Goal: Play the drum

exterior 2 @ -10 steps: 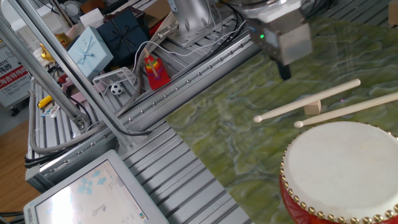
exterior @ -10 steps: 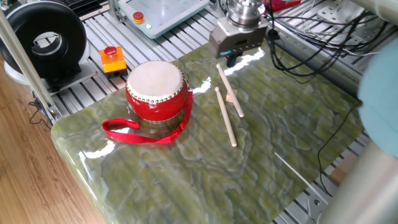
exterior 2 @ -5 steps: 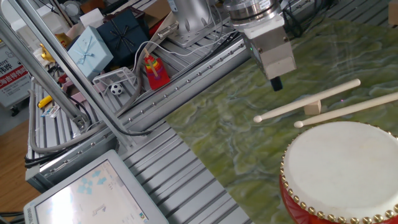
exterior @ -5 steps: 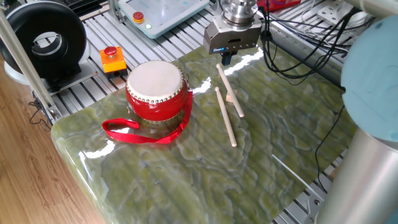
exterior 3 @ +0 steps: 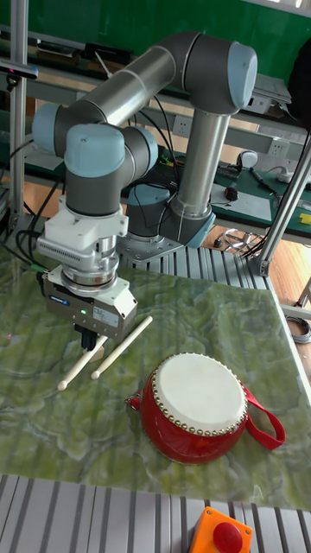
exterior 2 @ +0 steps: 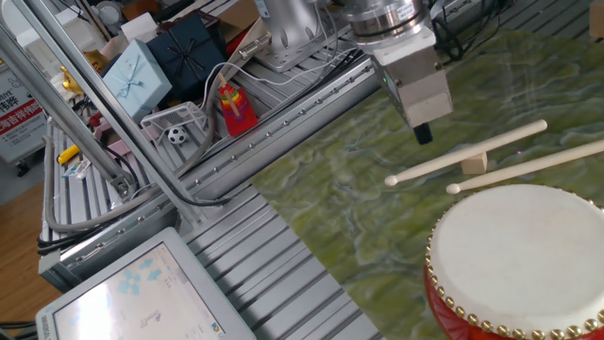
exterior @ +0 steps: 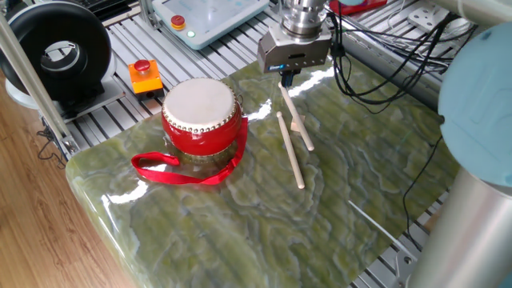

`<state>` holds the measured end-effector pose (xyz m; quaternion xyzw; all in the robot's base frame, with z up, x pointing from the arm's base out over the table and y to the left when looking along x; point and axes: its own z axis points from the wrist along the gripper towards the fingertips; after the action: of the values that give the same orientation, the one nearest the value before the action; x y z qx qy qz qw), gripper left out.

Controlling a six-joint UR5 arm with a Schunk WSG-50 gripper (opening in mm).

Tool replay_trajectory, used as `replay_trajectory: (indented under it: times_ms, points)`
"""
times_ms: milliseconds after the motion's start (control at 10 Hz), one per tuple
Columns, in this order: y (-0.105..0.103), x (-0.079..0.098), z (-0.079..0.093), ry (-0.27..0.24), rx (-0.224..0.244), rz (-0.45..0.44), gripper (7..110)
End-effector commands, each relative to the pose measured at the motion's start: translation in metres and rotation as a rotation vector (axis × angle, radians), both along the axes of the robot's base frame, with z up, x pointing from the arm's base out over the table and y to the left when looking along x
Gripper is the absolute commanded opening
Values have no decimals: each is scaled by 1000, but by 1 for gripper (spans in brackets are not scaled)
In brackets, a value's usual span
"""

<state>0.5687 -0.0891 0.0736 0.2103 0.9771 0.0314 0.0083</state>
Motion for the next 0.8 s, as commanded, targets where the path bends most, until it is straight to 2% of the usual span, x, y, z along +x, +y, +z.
replay_trajectory:
  times_ms: [0, 300, 700]
  points:
    - [2, -23, -6, 40, -8, -7, 7]
    - [0, -39, -17, 40, 1, 9, 7]
    - [6, -28, -16, -7, 13, -13, 7]
